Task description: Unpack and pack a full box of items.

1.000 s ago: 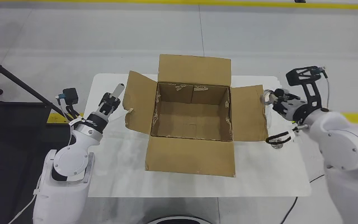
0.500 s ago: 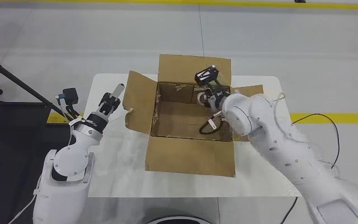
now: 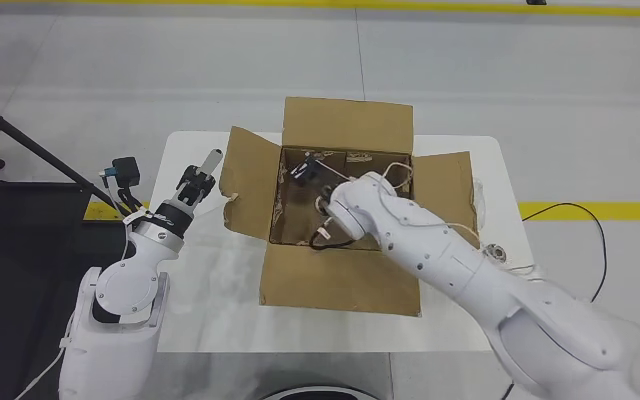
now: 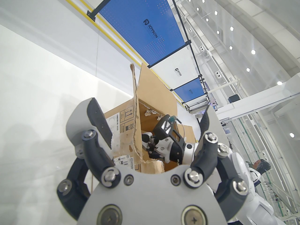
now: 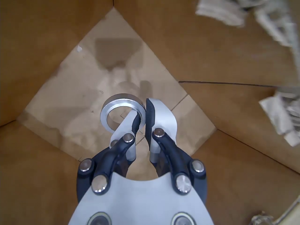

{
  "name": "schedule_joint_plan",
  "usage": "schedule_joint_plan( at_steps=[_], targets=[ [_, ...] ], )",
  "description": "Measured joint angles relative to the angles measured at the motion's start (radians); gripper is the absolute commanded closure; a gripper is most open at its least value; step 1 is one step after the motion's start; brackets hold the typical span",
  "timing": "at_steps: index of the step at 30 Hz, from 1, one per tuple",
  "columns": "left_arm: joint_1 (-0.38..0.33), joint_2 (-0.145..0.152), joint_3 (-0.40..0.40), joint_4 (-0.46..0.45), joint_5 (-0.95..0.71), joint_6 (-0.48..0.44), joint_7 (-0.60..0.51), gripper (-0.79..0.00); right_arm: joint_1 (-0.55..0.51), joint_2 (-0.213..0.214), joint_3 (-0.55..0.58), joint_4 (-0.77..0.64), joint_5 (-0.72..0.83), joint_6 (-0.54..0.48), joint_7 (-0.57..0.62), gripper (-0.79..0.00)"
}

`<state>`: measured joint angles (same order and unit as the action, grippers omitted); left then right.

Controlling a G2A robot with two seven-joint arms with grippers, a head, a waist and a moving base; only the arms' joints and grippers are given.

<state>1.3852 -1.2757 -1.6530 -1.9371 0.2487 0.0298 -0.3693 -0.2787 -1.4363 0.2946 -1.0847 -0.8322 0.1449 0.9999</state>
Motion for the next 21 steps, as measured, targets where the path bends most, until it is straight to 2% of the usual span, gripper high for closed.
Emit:
schedule_joint_plan(
  at_steps=[5, 9, 11, 16, 21],
  targets=[
    [0.0, 0.0, 0.0, 0.0, 0.0, 0.0, 0.0, -0.785, 0.008, -0.062, -0.017, 0.129, 0.023, -0.04, 0.009, -0.009],
    [0.0, 0.0, 0.0, 0.0, 0.0, 0.0, 0.0, -0.785, 0.015, -0.102, -0.017, 0.212, 0.032, -0.069, 0.006, -0.215],
    [0.0, 0.0, 0.0, 0.0, 0.0, 0.0, 0.0, -0.785, 0.017, -0.114, -0.014, 0.235, 0.033, -0.077, 0.003, -0.252],
    [0.0, 0.0, 0.0, 0.0, 0.0, 0.0, 0.0, -0.785, 0.023, -0.136, 0.004, 0.28, 0.025, -0.076, -0.007, -0.274],
    [0.0, 0.0, 0.0, 0.0, 0.0, 0.0, 0.0, -0.785, 0.015, -0.133, 0.033, 0.258, 0.009, -0.076, 0.004, -0.299]
  ],
)
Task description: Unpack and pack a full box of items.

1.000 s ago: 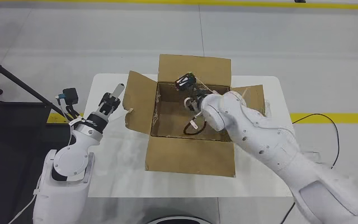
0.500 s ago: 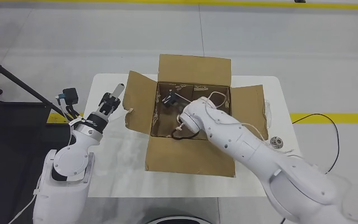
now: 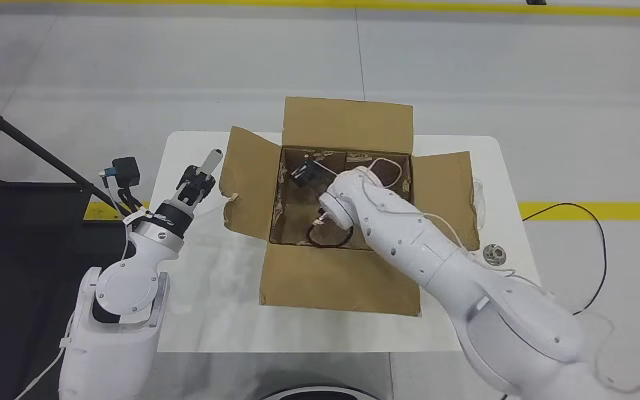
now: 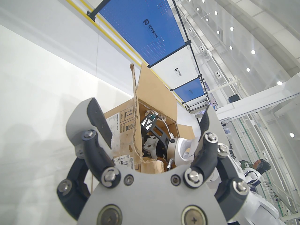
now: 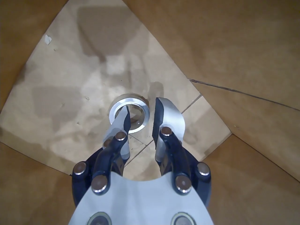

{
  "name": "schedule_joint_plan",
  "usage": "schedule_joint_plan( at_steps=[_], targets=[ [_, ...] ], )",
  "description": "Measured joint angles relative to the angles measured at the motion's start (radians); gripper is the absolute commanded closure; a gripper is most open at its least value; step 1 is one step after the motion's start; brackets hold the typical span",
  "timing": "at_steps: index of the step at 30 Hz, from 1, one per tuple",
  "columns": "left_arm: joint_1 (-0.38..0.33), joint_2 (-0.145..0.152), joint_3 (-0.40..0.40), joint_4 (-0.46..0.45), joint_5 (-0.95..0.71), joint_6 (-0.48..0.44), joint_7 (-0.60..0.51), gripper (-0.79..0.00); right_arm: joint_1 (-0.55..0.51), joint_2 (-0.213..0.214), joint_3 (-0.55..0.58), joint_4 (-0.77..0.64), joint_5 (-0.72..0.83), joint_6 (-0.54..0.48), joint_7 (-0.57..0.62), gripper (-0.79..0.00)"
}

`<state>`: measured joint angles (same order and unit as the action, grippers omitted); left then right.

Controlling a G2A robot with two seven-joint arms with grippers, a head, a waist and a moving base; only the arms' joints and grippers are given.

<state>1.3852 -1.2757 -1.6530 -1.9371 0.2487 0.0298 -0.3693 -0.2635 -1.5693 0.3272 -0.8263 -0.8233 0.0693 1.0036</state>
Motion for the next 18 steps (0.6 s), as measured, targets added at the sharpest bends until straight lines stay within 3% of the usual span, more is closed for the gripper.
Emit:
schedule_joint_plan(
  at_steps=[5, 8, 14, 18],
  targets=[
    [0.0, 0.0, 0.0, 0.0, 0.0, 0.0, 0.0, -0.785, -0.026, 0.037, 0.049, -0.098, -0.025, -0.012, 0.041, -0.323],
    [0.0, 0.0, 0.0, 0.0, 0.0, 0.0, 0.0, -0.785, -0.06, 0.082, 0.11, -0.217, -0.043, -0.014, 0.075, -0.323],
    [0.0, 0.0, 0.0, 0.0, 0.0, 0.0, 0.0, -0.785, -0.223, 0.212, 0.312, -0.599, -0.152, -0.011, 0.191, -0.323],
    [0.0, 0.0, 0.0, 0.0, 0.0, 0.0, 0.0, -0.785, -0.395, 0.294, 0.51, -0.901, -0.23, -0.05, 0.274, -0.329]
  ],
)
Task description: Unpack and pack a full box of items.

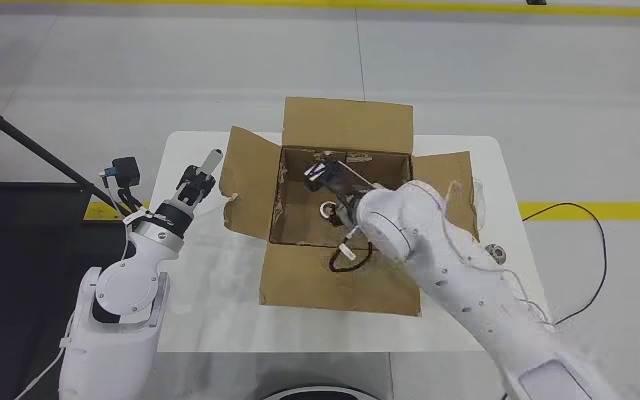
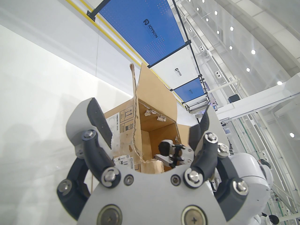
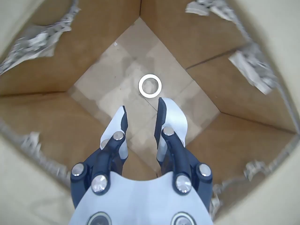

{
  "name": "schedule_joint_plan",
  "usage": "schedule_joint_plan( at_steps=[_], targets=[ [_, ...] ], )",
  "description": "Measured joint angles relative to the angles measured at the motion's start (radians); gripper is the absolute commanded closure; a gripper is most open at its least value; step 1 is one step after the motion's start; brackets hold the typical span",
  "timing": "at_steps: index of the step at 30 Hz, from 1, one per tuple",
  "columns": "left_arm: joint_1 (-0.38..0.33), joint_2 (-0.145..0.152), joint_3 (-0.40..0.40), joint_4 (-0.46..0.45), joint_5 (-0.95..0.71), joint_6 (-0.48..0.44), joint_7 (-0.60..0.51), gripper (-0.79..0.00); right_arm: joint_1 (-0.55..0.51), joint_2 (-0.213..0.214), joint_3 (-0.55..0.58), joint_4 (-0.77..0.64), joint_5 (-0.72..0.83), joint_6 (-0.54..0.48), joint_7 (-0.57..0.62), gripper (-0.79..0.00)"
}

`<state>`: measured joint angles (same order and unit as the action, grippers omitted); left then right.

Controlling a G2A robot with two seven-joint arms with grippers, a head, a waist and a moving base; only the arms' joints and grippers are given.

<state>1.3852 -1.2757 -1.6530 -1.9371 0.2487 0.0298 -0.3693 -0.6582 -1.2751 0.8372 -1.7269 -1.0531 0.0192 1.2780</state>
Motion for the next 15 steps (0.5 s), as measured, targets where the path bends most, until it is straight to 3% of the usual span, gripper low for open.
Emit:
schedule_joint_plan(
  at_steps=[5, 9, 11, 13, 15],
  targets=[
    [0.0, 0.0, 0.0, 0.0, 0.0, 0.0, 0.0, -0.785, -0.194, 0.065, 0.27, -0.287, -0.063, -0.046, 0.064, -0.345],
    [0.0, 0.0, 0.0, 0.0, 0.0, 0.0, 0.0, -0.785, -0.352, 0.101, 0.55, -0.454, -0.068, -0.056, 0.107, -0.363],
    [0.0, 0.0, 0.0, 0.0, 0.0, 0.0, 0.0, -0.785, -0.411, 0.111, 0.676, -0.478, -0.028, -0.07, 0.123, -0.379],
    [0.0, 0.0, 0.0, 0.0, 0.0, 0.0, 0.0, -0.785, -0.469, 0.121, 0.812, -0.466, 0.017, -0.098, 0.145, -0.489],
    [0.0, 0.0, 0.0, 0.0, 0.0, 0.0, 0.0, -0.785, -0.511, 0.129, 0.918, -0.429, 0.052, -0.129, 0.162, -0.517]
  ],
)
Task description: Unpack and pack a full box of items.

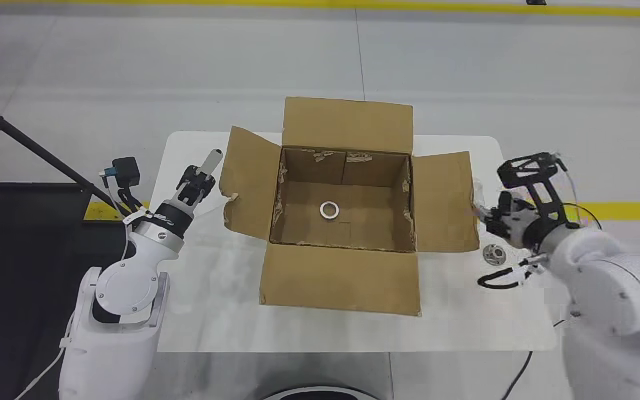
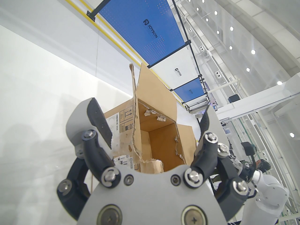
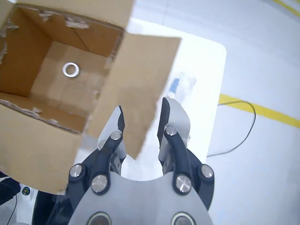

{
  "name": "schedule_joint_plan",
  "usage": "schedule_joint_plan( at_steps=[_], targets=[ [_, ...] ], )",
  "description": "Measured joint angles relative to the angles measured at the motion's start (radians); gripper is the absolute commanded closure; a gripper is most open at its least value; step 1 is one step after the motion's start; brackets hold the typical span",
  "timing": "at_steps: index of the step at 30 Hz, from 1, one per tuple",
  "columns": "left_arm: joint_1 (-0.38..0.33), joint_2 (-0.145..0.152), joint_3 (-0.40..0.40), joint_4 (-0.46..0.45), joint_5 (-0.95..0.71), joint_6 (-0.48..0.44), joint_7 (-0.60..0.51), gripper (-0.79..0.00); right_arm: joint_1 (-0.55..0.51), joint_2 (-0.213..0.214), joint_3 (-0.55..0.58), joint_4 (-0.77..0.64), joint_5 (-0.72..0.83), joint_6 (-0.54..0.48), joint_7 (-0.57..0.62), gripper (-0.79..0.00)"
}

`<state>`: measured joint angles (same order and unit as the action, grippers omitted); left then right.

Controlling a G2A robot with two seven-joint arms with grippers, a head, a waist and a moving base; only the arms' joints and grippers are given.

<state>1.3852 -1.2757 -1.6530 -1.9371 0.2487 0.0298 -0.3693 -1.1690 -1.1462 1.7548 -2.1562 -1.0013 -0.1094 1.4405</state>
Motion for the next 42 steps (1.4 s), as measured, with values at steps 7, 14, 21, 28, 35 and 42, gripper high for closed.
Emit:
schedule_joint_plan(
  at_steps=[7, 14, 21, 28, 35, 42],
  targets=[
    [0.0, 0.0, 0.0, 0.0, 0.0, 0.0, 0.0, -0.785, -0.048, 0.019, 0.125, 0.209, 0.017, -0.056, 0.03, -0.508],
    [0.0, 0.0, 0.0, 0.0, 0.0, 0.0, 0.0, -0.785, 0.023, 0.031, 0.041, 0.434, -0.011, -0.088, 0.036, -0.416],
    [0.0, 0.0, 0.0, 0.0, 0.0, 0.0, 0.0, -0.785, 0.096, 0.037, -0.042, 0.558, -0.048, -0.081, 0.02, -0.388],
    [0.0, 0.0, 0.0, 0.0, 0.0, 0.0, 0.0, -0.785, 0.164, 0.041, -0.113, 0.675, -0.081, -0.066, 0.017, -0.372],
    [0.0, 0.0, 0.0, 0.0, 0.0, 0.0, 0.0, -0.785, 0.2, 0.045, -0.151, 0.747, -0.1, -0.05, 0.008, -0.36],
    [0.0, 0.0, 0.0, 0.0, 0.0, 0.0, 0.0, -0.785, 0.211, 0.049, -0.177, 0.775, -0.1, -0.038, 0.004, -0.332]
  ],
)
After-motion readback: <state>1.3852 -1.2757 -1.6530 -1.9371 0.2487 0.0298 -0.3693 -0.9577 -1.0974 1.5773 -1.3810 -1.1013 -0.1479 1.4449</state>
